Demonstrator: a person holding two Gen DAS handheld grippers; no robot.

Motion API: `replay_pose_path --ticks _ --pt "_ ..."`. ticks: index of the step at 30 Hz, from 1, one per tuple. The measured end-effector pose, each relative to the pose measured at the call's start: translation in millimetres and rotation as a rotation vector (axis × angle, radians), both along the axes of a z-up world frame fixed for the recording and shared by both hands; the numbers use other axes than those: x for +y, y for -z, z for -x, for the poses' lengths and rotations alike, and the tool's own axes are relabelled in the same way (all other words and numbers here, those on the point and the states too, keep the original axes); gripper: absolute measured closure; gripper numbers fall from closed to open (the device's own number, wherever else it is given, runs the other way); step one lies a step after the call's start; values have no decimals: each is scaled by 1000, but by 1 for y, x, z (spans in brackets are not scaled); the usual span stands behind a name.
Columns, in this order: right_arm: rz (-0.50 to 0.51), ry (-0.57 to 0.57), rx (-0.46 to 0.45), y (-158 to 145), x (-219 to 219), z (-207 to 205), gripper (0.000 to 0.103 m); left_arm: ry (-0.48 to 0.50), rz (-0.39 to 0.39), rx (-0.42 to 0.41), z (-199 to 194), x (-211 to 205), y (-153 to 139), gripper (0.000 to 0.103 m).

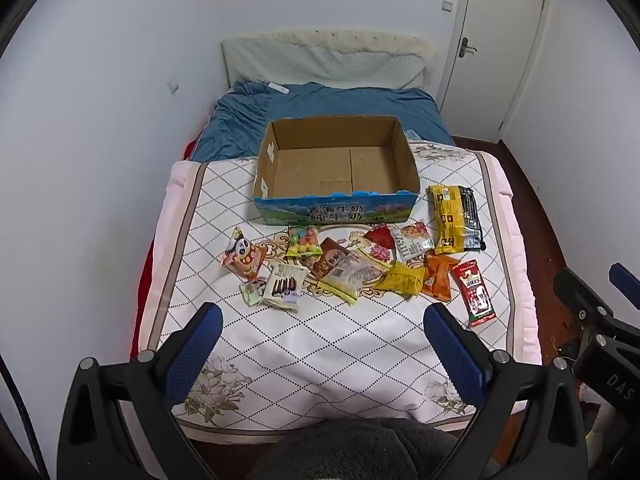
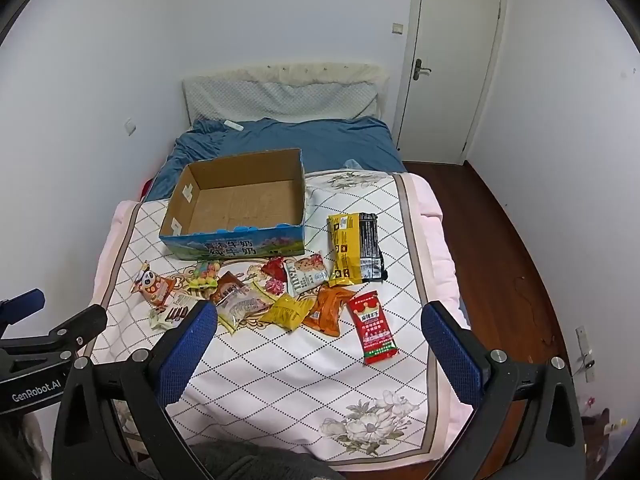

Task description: Organize snacks

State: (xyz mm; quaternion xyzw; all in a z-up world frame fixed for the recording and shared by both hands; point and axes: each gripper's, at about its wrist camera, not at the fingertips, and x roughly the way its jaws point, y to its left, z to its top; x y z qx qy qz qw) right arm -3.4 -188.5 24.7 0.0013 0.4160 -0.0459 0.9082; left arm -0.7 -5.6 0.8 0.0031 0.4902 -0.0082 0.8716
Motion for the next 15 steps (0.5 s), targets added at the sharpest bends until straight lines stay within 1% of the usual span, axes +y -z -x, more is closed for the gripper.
replay_pose_path --ticks 4,15 --pt "-5 -2 3 1 -1 7 0 0 3 -6 8 2 4 0" --pt "-7 -5 5 0 2 9 0 2 5 -7 9 6 2 0"
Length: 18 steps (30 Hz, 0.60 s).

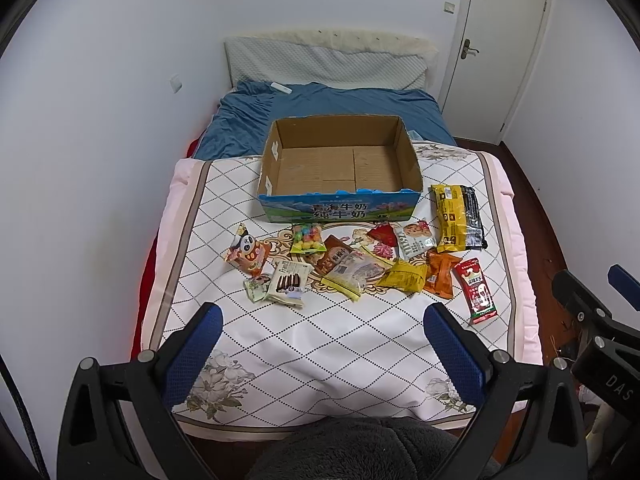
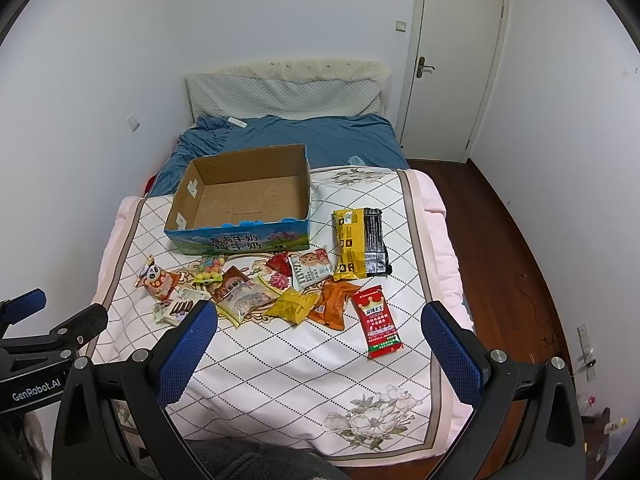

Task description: Organize snacks

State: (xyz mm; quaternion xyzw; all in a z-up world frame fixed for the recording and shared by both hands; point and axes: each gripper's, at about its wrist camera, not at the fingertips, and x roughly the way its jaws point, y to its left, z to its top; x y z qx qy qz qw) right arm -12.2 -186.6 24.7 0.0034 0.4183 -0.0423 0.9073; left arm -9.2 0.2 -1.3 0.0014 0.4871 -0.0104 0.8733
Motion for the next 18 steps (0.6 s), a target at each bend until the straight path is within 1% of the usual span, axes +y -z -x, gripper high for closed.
replay_pose_path --ticks 18 --pt "2 5 -6 -2 -1 6 0 8 9 -18 7 4 -8 0"
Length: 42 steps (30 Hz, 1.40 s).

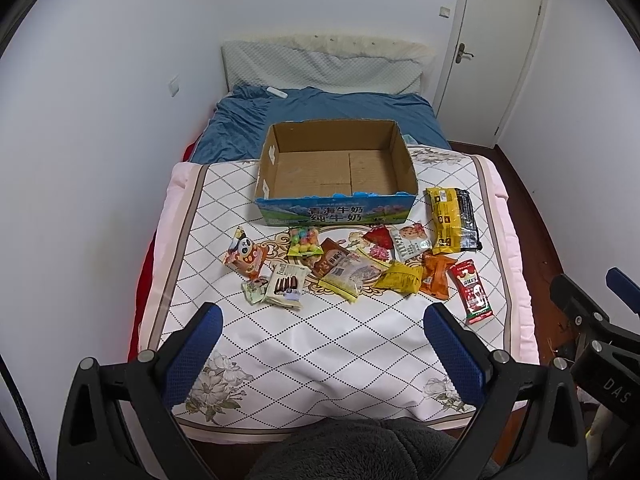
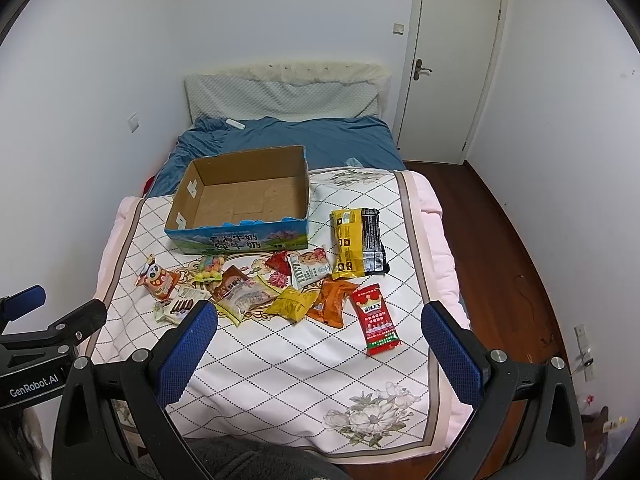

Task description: Organize snacks

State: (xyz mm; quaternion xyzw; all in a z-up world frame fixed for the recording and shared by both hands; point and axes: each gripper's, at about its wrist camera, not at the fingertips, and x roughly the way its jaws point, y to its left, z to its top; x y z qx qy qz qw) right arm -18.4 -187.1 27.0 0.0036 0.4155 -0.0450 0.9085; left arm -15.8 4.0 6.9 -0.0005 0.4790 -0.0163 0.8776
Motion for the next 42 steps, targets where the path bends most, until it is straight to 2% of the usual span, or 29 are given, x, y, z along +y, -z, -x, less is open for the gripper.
replay_pose_path --ticks 42 --pt "1 -10 -7 -6 9 4 0 -2 14 -25 5 6 -6 0"
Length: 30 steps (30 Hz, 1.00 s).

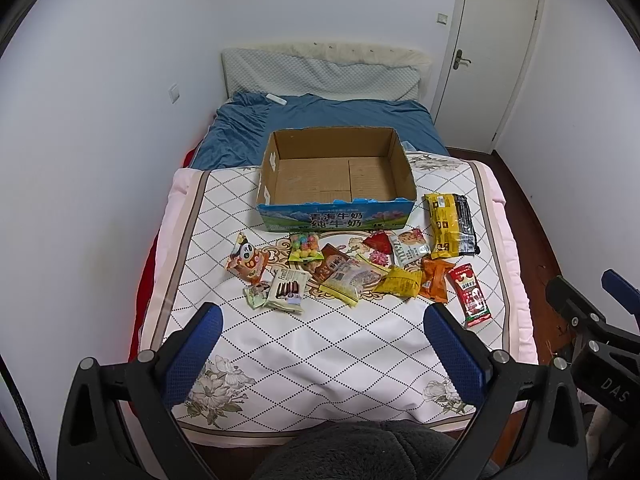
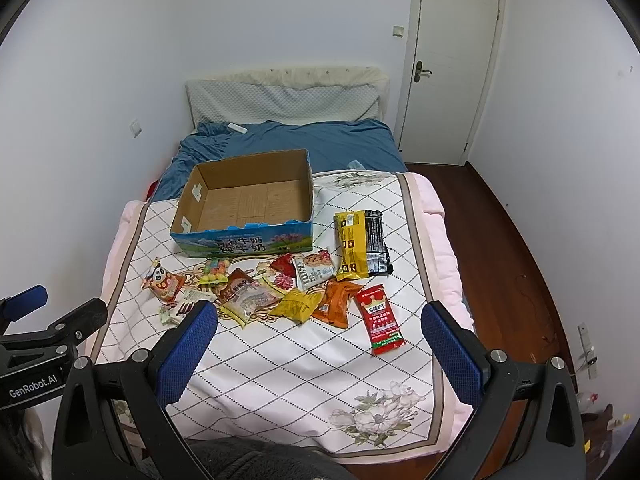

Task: Organize snacks
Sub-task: 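Grasp the clear cake packet with the left gripper while the right grasps the yellow-black bag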

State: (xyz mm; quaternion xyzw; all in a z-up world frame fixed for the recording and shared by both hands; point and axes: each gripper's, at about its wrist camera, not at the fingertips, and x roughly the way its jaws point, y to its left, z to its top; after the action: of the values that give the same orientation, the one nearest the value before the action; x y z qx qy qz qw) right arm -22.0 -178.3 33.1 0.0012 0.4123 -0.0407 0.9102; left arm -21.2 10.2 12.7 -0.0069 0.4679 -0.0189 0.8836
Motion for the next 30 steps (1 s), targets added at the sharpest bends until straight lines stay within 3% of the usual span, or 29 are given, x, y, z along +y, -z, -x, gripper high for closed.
replay_pose_path --ticks 8,14,17,24,30 --pt "-35 -1 19 5 0 -8 0 -16 3 -13 -3 -2 4 0" --pt "-101 49 68 34 -33 -54 0 -58 14 4 -50 -11 28 0" --pt "-126 82 112 59 -56 -94 0 -84 19 30 -83 -17 48 0" --pt "-135 114 287 145 -110 -197 0 -150 90 230 -161 -32 126 0" --pt "-124 118 401 223 -143 -276 0 -111 13 323 -211 -73 193 0"
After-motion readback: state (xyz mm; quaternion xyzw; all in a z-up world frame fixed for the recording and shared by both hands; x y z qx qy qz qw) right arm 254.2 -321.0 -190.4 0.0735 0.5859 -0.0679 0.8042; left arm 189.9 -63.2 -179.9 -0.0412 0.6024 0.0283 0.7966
